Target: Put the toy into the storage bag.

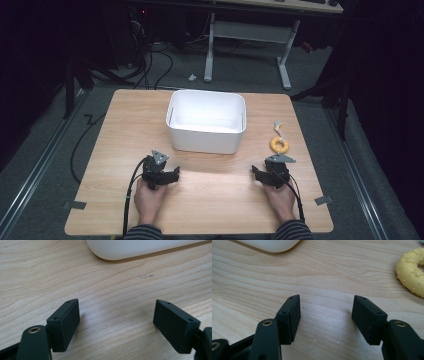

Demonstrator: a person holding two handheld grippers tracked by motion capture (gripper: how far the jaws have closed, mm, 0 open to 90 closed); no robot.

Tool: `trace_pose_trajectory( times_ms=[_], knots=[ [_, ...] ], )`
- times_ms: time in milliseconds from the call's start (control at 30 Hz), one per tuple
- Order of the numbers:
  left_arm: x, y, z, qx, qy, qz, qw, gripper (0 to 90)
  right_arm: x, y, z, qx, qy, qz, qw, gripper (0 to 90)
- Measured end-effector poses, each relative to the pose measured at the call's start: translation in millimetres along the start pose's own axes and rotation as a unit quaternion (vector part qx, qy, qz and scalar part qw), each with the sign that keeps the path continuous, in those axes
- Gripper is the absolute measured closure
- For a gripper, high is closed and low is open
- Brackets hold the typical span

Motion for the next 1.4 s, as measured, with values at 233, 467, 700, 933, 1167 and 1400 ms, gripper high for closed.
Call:
trace_pose_trajectory(
  times_ms=[233, 467, 700, 933, 1167, 1400],
  knots=[
    [0.0, 0.0, 0.0, 0.0, 0.0, 0.0, 1.0, 21.6, 0.1, 0.1, -0.1, -0.001, 0.0, 0.0, 1.0, 40.7],
    [-0.1, 0.0, 0.2, 0.0, 0.0, -0.001, 1.0, 21.7, 0.0, 0.1, -0.1, 0.0, 0.0, -0.001, 1.0, 40.8],
    [-0.2, -0.1, 0.2, 0.0, 0.0, -0.001, 1.0, 21.6, 0.0, 0.1, 0.0, 0.0, 0.0, -0.002, 1.0, 40.8],
    [-0.4, -0.1, 0.4, -0.001, -0.001, -0.001, 1.0, 21.7, 0.0, 0.1, 0.0, 0.0, 0.0, -0.002, 1.0, 40.6],
    [-0.4, -0.1, 0.4, -0.001, -0.001, -0.002, 1.0, 21.7, 0.5, 1.5, -0.4, 0.001, 0.001, 0.001, 1.0, 39.5],
    [-0.4, 0.0, 0.4, -0.001, -0.001, -0.002, 1.0, 21.7, 1.6, 2.0, -2.0, -0.005, 0.004, -0.004, 1.0, 41.7]
  ],
)
Point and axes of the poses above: each handheld gripper's, and its own axes: z roughly forward along the jaws, x roughly out of its underside, y roughly to its left, the point moved 9 cm from there along z, roughly forward along the jaws, and after that the axes turned 9 degrees about -x, right-handed, at the moved point
